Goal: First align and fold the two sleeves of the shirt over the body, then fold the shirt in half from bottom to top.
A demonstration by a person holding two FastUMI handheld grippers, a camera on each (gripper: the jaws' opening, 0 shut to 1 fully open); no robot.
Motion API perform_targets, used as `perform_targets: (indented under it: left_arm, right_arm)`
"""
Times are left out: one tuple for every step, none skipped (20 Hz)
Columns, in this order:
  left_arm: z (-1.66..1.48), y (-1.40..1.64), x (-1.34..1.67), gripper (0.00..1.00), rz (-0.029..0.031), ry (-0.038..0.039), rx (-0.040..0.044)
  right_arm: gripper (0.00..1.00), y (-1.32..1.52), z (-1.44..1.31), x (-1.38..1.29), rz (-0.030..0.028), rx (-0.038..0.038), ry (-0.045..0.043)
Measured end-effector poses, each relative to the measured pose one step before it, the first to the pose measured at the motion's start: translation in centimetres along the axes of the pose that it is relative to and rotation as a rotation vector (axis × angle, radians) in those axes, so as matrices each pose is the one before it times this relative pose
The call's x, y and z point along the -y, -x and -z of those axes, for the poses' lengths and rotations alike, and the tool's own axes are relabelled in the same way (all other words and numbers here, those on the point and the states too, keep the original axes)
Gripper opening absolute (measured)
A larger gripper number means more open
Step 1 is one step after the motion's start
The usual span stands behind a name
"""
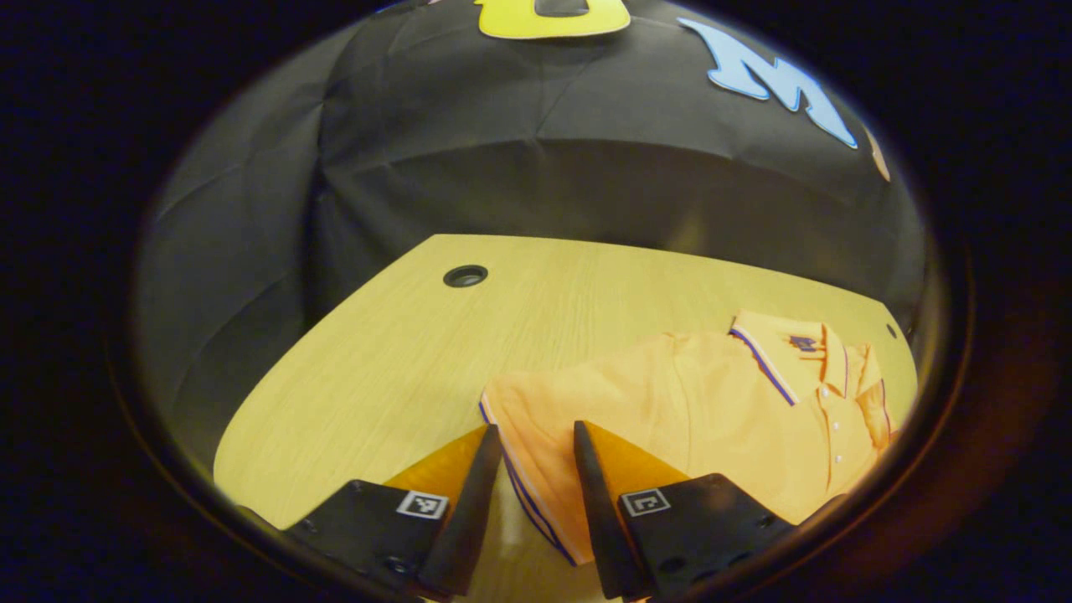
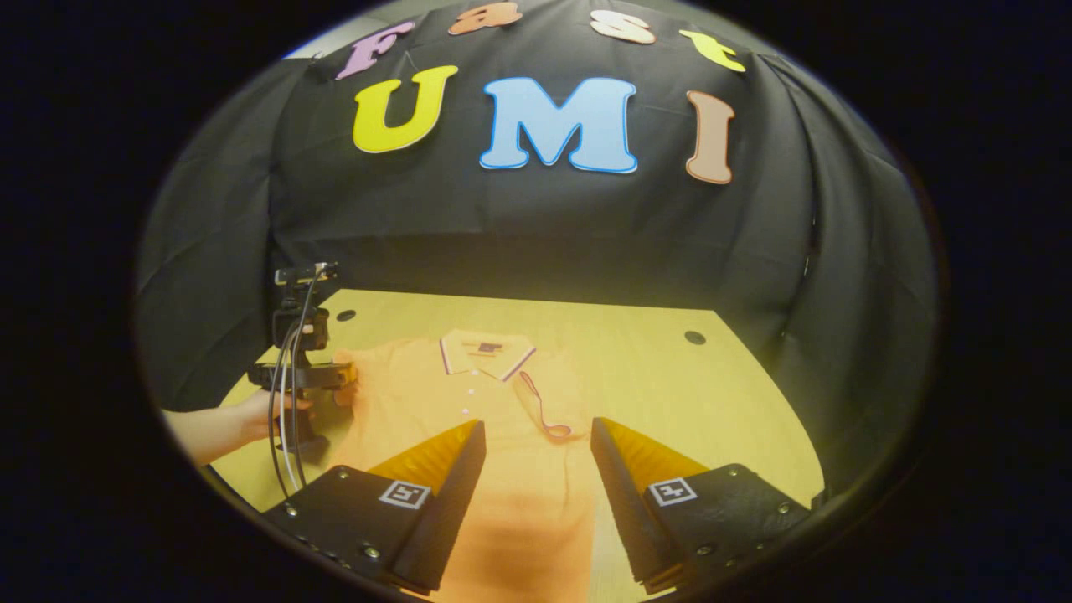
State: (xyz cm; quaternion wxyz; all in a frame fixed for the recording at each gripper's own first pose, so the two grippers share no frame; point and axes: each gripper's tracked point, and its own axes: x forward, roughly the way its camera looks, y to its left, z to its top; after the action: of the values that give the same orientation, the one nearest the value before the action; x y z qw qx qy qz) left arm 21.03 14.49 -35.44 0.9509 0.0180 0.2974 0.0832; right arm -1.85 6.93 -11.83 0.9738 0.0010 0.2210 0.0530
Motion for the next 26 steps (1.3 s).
perform_targets:
  left_arm:
    - [-0.149,0.062,0.008,0.49,-0.00263,0.00304,0.0008]
    - [0.252,-0.123,0.079,0.36,-0.00272,-0.01141,-0.00497]
    - [0.296,-0.172,0.234,0.36,0.00669,-0.00422,0.00506]
    - [-0.43,0.11,0.222,0.17,-0.00428,-0.0079,-0.00073]
    - [0.034,-0.218,0.23,0.17,0.0066,-0.0117,-0.00106]
    - [-0.269,0.136,0.254,0.16,0.00037,-0.00437,0.00252]
    - [0.068,0.205,0.238,0.1,0.00163,-0.0057,-0.00505]
    - [-0.206,0.196,0.065,0.1,-0.00173,0.004,0.00383]
    - [-0.503,0.357,0.444,0.1,0.00653,0.01513,0.01322]
    - [-0.468,0.282,0.281,0.11,0.00244,0.00961,0.01486]
    - [-0.56,0.345,0.289,0.11,0.00275,0.00273,0.01626]
    - [-0.538,0.478,0.485,0.1,0.00853,-0.00039,0.01247]
    - [-0.567,0.468,0.605,0.09,0.00986,-0.00096,0.01201]
    - [-0.48,0.363,0.691,0.09,0.01248,-0.00471,0.01145]
    - [-0.432,0.341,0.757,0.1,0.01364,-0.00998,0.00848]
    - [-0.241,0.209,0.845,0.1,0.01662,-0.01693,0.00408]
    - [-0.184,0.252,0.972,0.1,0.01838,-0.02254,-0.00001]
    - [-0.135,0.171,0.909,0.1,0.01568,-0.02242,0.00275]
    - [-0.197,0.173,1.009,0.1,0.01752,-0.02067,0.00436]
    - [-0.219,0.297,0.98,0.1,0.01938,-0.01858,0.00491]
    - [-0.104,0.056,1.055,0.1,0.01814,-0.01822,0.00167]
    - [0.157,-0.077,0.918,0.1,0.01661,-0.01868,-0.00342]
    - [0.098,-0.05,0.893,0.1,0.0153,-0.01398,-0.00379]
    - [0.021,0.016,0.853,0.1,0.01603,-0.00955,-0.00204]
    - [0.039,-0.116,0.656,0.1,0.01227,-0.01161,-0.00252]
    - [0.127,-0.093,0.551,0.1,0.00881,-0.01458,-0.00131]
  right_arm:
    - [0.8,-0.132,0.173,0.159,0.00133,-0.00337,-0.00458]
    - [0.8,-0.008,0.136,0.105,0.00023,-0.00396,-0.00391]
    - [0.8,-0.019,0.17,0.091,-0.00105,-0.00345,-0.00362]
    - [0.8,-0.075,0.127,0.096,-0.00089,-0.0032,-0.00182]
    - [0.8,0.011,0.147,0.124,-0.0006,-0.00332,-0.00027]
    - [0.77,0.08,-0.007,0.112,0.00023,-0.00138,-0.00016]
    - [0.77,-0.017,0.099,0.188,0.00165,-0.00039,-0.00053]
    - [0.77,0.084,-0.007,0.264,0.00444,-0.00051,-0.00172]
    - [0.8,-0.04,0.087,0.169,0.00424,-0.00232,-0.00375]
    - [0.8,0.113,-0.066,0.253,0.00318,-0.00057,-0.00623]
    - [0.8,0.104,-0.036,0.283,0.005,0.00027,-0.00437]
    - [0.8,0.14,0.096,0.202,0.00457,-0.00179,-0.00253]
    - [0.8,0.111,0.101,0.178,0.00345,-0.00189,-0.00246]
    - [0.77,0.122,0.129,0.108,0.00158,-0.00269,-0.00352]
    - [0.77,0.173,0.233,-0.015,-0.00095,-0.00365,-0.00364]
    - [0.77,0.09,0.092,0.013,-0.00105,-0.00245,-0.00356]
    - [0.79,0.041,0.145,-0.009,-0.00122,-0.00133,-0.00115]
    - [0.8,0.007,0.12,-0.056,-0.00102,-0.00421,0.00083]
    - [0.8,0.008,0.242,-0.131,-0.00256,-0.00374,0.00001]
    - [0.8,0.078,0.099,-0.161,-0.0039,-0.00226,-0.00138]
    - [0.77,0.102,0.154,-0.102,-0.00285,-0.00195,-0.00106]
    - [0.77,0.069,0.077,-0.082,-0.00065,-0.003,0.00052]
    - [0.8,0.067,0.148,-0.117,0.00122,-0.00262,0.00003]
    - [0.77,-0.039,0.065,-0.096,0.00005,-0.00278,-0.00159]
    - [0.82,0.002,0.249,-0.054,0.00083,-0.00464,-0.00224]
    - [0.8,-0.043,0.148,0.022,0.00292,-0.00481,-0.00305]
